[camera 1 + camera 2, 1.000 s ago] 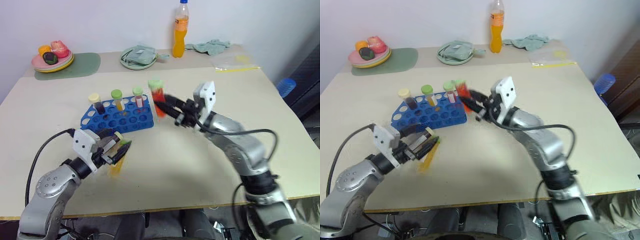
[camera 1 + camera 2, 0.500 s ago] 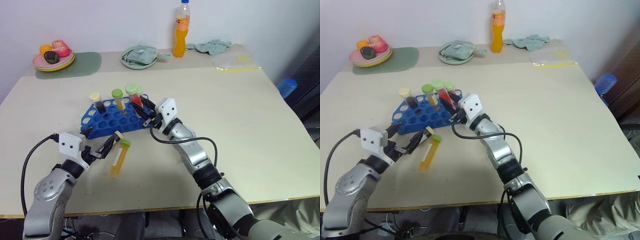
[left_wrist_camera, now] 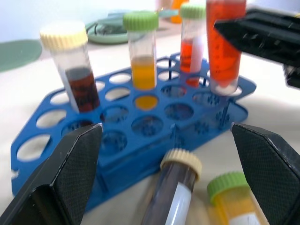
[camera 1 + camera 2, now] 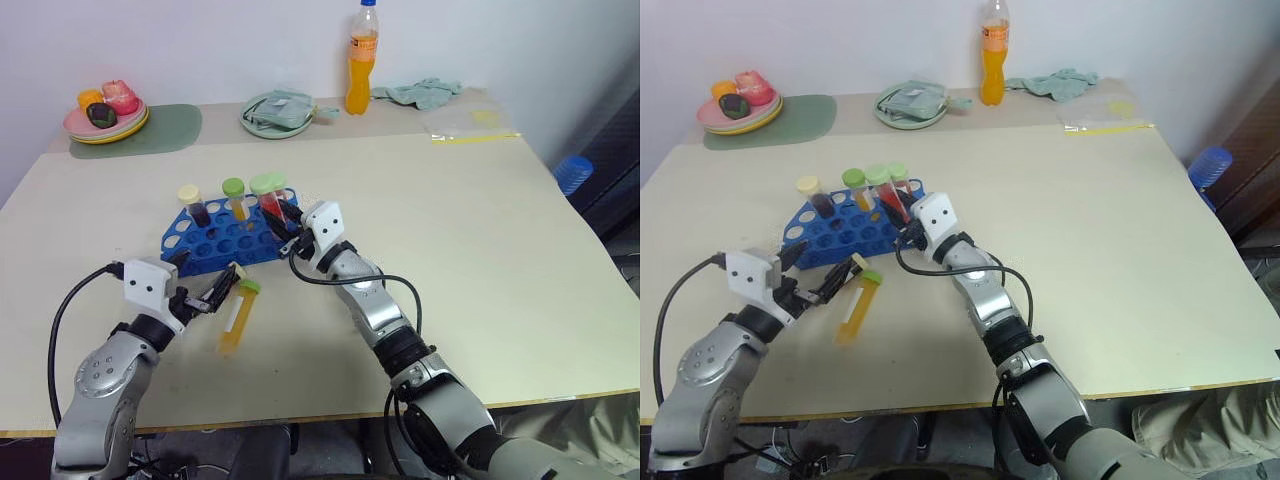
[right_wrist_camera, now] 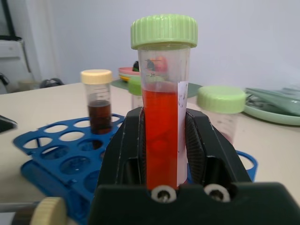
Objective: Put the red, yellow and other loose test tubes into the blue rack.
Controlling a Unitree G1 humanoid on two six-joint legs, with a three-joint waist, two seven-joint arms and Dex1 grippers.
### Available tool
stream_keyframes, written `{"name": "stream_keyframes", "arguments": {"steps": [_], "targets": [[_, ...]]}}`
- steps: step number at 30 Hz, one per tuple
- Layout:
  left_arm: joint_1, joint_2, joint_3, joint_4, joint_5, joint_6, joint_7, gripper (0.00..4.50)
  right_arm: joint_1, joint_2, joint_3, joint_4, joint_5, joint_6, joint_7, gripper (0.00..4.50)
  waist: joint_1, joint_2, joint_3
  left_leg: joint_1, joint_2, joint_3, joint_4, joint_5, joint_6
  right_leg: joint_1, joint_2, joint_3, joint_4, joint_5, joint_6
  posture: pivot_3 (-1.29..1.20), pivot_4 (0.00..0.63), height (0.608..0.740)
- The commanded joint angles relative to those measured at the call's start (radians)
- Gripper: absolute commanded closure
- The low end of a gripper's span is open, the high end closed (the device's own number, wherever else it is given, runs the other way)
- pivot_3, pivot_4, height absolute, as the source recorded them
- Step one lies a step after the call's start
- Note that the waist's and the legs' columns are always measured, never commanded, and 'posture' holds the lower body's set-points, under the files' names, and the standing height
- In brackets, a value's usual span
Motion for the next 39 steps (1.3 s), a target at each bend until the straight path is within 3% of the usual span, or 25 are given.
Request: {"name": "stream_keyframes", "arguments": {"steps": [1,39], "targets": [[-0.013,0.01,0.001,-0.037,-0.006,0.009,0.004,0.0,-0.015,0.013,-0.017,0.011,0.007,-0.015,0.017,3.82,0.0,0.0,0.0,0.0,0.0,0.0,0.0,0.0,0.0,0.0,0.0,0.0,0.0,0.0,0.0,0.0,0.15,0.74],[0.022,0.014,-0.013,0.002,-0.002,-0.037,-0.046,0.0,0.014,0.015,-0.062,0.026,0.02,0.022,0.094,3.82,0.0,0.001,0.0,0.001,0.0,0.001,0.0,0.0,0.0,0.0,0.0,0.001,0.001,0.0,0.0,0.0,0.15,0.74]]}}
